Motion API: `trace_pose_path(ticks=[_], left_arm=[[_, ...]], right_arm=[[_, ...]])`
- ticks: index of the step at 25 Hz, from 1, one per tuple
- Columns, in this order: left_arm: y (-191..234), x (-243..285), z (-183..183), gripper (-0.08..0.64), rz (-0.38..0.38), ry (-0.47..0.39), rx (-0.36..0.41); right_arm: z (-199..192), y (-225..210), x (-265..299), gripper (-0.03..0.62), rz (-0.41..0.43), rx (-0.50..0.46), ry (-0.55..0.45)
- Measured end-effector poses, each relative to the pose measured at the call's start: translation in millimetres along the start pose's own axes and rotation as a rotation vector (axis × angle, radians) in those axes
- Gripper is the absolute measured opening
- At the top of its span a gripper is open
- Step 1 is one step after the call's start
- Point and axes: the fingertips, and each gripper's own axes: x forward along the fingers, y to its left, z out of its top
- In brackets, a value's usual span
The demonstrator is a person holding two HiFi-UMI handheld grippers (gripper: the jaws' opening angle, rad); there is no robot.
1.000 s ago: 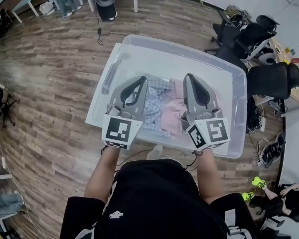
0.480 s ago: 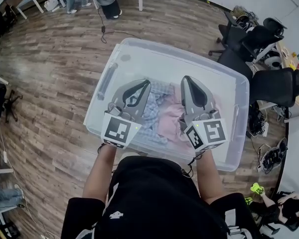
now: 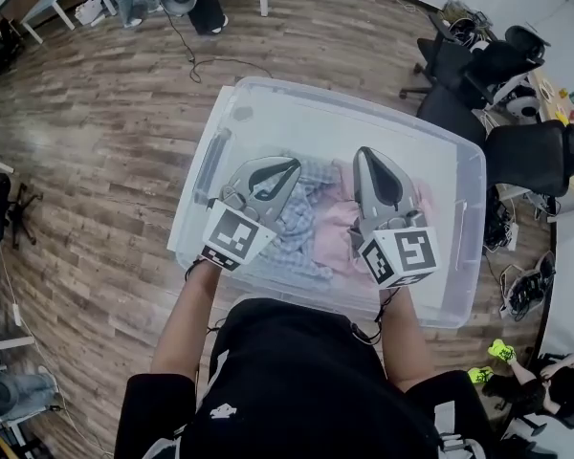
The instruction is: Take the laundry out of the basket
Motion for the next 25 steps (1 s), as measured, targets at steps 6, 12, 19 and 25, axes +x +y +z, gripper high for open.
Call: trace_pose_path(ticks=[6,12,19,25], left_arm=[[-5.0,29.6,-51.2,0.042,-0.166,0.146,-0.042],[-21.4,60.3,-118.6,0.287,-0.320,0.308,-0.081],[-58.4,73.5,-202.3,0.506,-0.504,0.534,0.096],[-83.0,72.8,-265.5,0.583,-0.637,0.699,0.286]], right_arm=[[-3.1,-11.8,6.3,-0.001,-0.074,-0.003,0.006],[-4.7,-21.8,7.1,-0.002,-0.123,0.003,0.007],[-11.4,-37.1,7.0,-0.002,-0.158,0.011,0.023],[-20.7,-49.6,6.8,-0.001,-0.182,0.024,0.044]])
